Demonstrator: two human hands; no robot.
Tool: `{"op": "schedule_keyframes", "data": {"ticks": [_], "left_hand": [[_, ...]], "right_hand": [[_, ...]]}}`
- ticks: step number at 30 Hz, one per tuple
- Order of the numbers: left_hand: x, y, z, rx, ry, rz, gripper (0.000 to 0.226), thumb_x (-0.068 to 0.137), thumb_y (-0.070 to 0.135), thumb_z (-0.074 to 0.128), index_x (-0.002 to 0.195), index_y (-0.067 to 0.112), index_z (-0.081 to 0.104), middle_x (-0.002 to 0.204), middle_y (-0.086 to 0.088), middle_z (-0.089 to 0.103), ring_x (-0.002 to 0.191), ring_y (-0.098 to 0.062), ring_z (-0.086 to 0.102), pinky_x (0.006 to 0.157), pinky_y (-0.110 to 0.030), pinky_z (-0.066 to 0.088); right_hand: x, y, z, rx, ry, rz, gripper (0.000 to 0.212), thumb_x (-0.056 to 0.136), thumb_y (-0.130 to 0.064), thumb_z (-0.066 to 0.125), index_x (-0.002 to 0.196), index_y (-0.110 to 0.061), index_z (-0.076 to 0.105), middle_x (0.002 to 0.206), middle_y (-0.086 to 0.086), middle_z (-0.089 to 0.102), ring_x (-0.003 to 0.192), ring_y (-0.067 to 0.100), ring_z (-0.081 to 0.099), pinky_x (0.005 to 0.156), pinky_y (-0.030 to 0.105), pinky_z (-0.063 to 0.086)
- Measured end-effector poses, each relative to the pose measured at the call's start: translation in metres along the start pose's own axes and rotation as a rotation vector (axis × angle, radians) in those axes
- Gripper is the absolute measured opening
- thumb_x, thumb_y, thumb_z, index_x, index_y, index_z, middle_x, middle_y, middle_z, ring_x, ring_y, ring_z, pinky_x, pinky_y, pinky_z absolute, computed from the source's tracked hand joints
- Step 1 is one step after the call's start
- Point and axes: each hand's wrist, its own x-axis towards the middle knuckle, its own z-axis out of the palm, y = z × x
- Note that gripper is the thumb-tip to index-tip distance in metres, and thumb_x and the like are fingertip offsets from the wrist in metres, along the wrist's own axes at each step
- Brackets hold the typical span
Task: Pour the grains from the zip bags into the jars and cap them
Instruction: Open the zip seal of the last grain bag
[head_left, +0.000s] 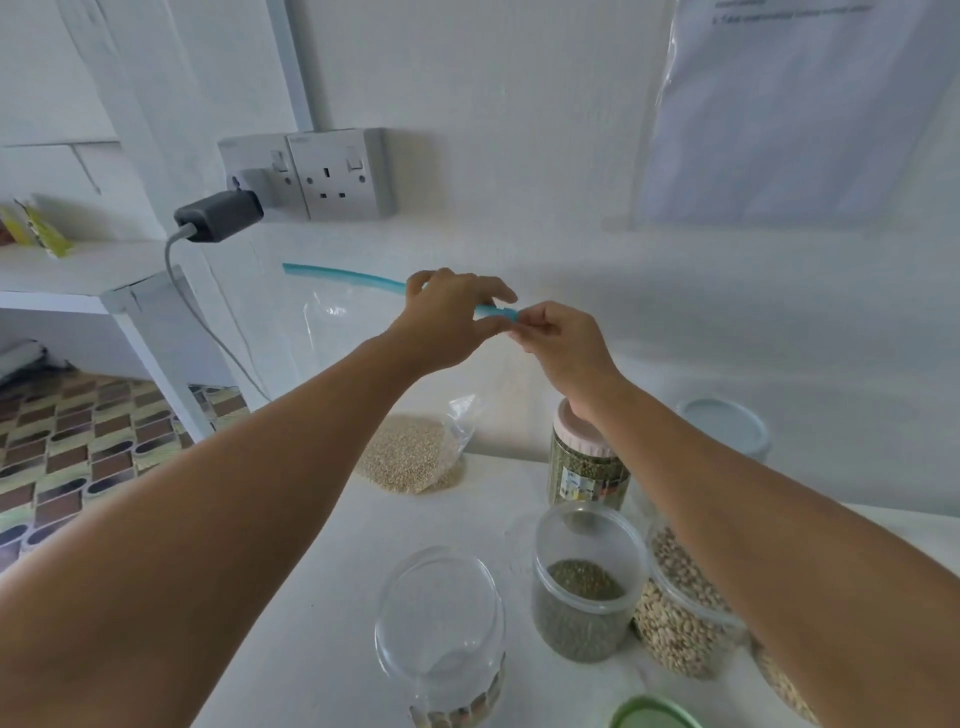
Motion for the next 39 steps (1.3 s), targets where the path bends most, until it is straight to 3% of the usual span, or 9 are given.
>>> {"op": "schedule_keyframes", "data": {"ticks": [3,6,10,15,18,23,32,36,39], "left_hand": [[-0.002,-0.003,-0.006,-0.113,0.067,0.012,0.016,0.099,0.046,0.066,0.107,0.037,0.077,0.112,0.014,0.072,0.114,-0.017,0.056,0.112,-0.046,0.029],[-0.01,-0.002,-0.012,-0.023,0.036,0.078,0.014,0.099,0.04,0.066,0.106,0.034,0.077,0.12,0.011,0.069,0.123,-0.019,0.049,0.112,-0.044,0.024],[-0.027,-0.027,-0.019,0.031,0.106,0.075,0.017,0.1,0.037,0.066,0.108,0.028,0.077,0.127,0.002,0.061,0.132,-0.026,0.04,0.113,-0.043,0.021],[-0.038,-0.03,-0.021,0.021,0.118,0.059,0.018,0.098,0.036,0.068,0.11,0.026,0.078,0.131,0.0,0.056,0.133,-0.026,0.038,0.114,-0.043,0.02],[-0.045,-0.028,-0.02,0.058,0.126,0.113,0.018,0.097,0.034,0.07,0.108,0.024,0.078,0.129,-0.004,0.057,0.132,-0.03,0.04,0.113,-0.045,0.024],[-0.066,-0.063,-0.037,0.169,0.218,0.111,0.015,0.094,0.029,0.073,0.103,0.019,0.078,0.124,-0.009,0.056,0.125,-0.037,0.041,0.108,-0.053,0.031],[-0.093,-0.107,-0.061,0.311,0.277,-0.077,0.018,0.093,0.028,0.075,0.107,0.018,0.079,0.131,-0.017,0.05,0.127,-0.046,0.037,0.107,-0.06,0.032],[-0.105,-0.062,-0.051,0.099,0.333,-0.317,0.045,0.092,0.041,0.075,0.133,0.026,0.061,0.144,-0.018,0.036,0.134,-0.044,0.031,0.116,-0.055,0.025],[-0.118,-0.017,-0.035,-0.119,0.2,-0.56,0.043,0.096,0.06,0.061,0.121,0.025,0.066,0.138,-0.012,0.043,0.136,-0.035,0.033,0.114,-0.049,0.028]], "right_hand": [[-0.009,-0.002,0.004,0.017,0.027,-0.049,0.001,0.092,-0.025,0.079,0.091,-0.025,0.079,0.088,-0.011,0.074,0.093,0.009,0.068,0.082,0.022,0.046],[-0.015,-0.004,0.007,-0.024,0.039,-0.06,0.002,0.093,-0.026,0.077,0.092,-0.025,0.078,0.089,-0.013,0.073,0.091,0.007,0.066,0.077,0.019,0.043],[-0.02,-0.001,0.0,-0.127,0.076,-0.07,0.003,0.093,-0.027,0.076,0.096,-0.026,0.075,0.099,-0.009,0.069,0.084,0.006,0.062,0.068,0.015,0.041],[-0.027,-0.019,0.007,-0.242,-0.071,-0.217,0.033,0.095,-0.031,0.075,0.127,-0.026,0.07,0.121,-0.007,0.06,0.102,0.009,0.059,0.085,0.015,0.05],[-0.025,-0.031,0.019,-0.423,-0.096,-0.295,0.021,0.099,-0.028,0.07,0.118,-0.023,0.077,0.111,-0.007,0.073,0.093,0.007,0.063,0.086,0.025,0.054],[-0.03,-0.018,0.004,-0.482,-0.097,-0.27,0.011,0.098,-0.026,0.069,0.101,-0.023,0.08,0.091,-0.013,0.073,0.082,0.003,0.062,0.073,0.024,0.049],[-0.043,-0.004,-0.019,-0.484,-0.099,-0.211,0.007,0.096,-0.024,0.072,0.095,-0.025,0.078,0.088,-0.018,0.07,0.081,0.0,0.061,0.071,0.016,0.044],[-0.045,-0.012,-0.013,-0.426,-0.108,-0.178,0.007,0.096,-0.027,0.073,0.095,-0.022,0.078,0.088,-0.014,0.072,0.081,0.001,0.061,0.071,0.02,0.047],[-0.049,-0.02,-0.005,-0.312,-0.159,-0.119,0.005,0.093,-0.028,0.076,0.092,-0.024,0.078,0.085,-0.012,0.071,0.078,0.005,0.063,0.07,0.023,0.049]]}}
